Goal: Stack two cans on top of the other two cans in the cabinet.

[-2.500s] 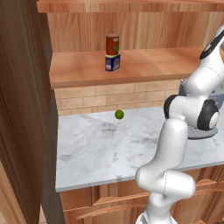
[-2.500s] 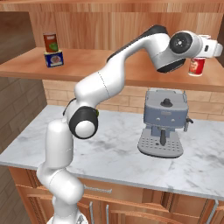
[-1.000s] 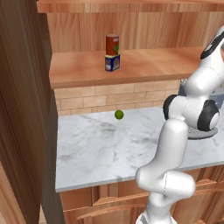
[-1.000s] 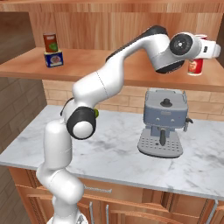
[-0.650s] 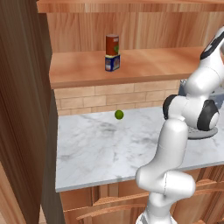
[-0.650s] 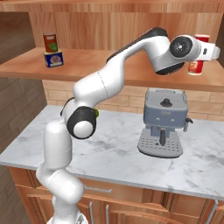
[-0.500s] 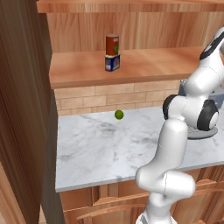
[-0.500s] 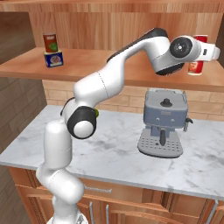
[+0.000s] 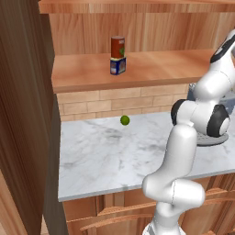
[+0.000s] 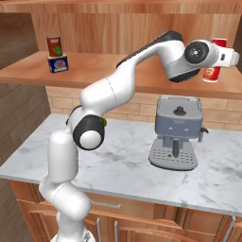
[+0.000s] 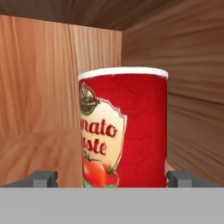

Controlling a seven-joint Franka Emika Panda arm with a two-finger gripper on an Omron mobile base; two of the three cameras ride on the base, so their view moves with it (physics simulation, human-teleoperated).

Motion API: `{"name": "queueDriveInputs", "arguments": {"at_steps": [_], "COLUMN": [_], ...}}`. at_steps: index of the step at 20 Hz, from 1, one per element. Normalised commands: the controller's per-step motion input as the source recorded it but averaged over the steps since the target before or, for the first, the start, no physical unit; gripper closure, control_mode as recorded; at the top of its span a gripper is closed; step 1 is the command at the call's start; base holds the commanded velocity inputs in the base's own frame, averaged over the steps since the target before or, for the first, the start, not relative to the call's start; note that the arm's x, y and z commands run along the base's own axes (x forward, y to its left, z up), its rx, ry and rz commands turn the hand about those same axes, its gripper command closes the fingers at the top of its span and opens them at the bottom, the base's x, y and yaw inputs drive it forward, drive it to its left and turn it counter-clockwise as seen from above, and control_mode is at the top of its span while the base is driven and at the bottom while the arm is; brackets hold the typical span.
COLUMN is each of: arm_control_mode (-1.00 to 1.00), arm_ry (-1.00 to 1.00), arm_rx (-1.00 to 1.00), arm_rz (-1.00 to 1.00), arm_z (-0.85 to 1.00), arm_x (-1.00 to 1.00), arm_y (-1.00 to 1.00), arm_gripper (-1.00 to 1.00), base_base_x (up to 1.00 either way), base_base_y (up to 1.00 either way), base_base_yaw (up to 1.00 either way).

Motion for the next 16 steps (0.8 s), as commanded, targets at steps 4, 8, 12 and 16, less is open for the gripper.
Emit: {"name": "queueDriveInputs", "arguments": {"at_steps": [4,8,12,16], "arm_control_mode": [-1.0,-1.0,-1.0,-1.0], "arm_ry": [0.0,0.0,0.0,0.0], "arm_rx": [0.0,0.0,0.0,0.0], "arm_rz": [0.0,0.0,0.0,0.0], "arm_z": [0.0,-0.01,-0.03,-0.01], "arm_x": [-0.08,-0.04,0.0,-0.01], "arm_y": [-0.1,-0.04,0.0,0.0], "arm_gripper": [-1.0,-1.0,-1.0,-1.0], "base_base_x": [0.0,0.0,0.0,0.0], "base_base_y": [0.0,0.0,0.0,0.0], "base_base_yaw": [0.0,0.0,0.0,0.0]}}
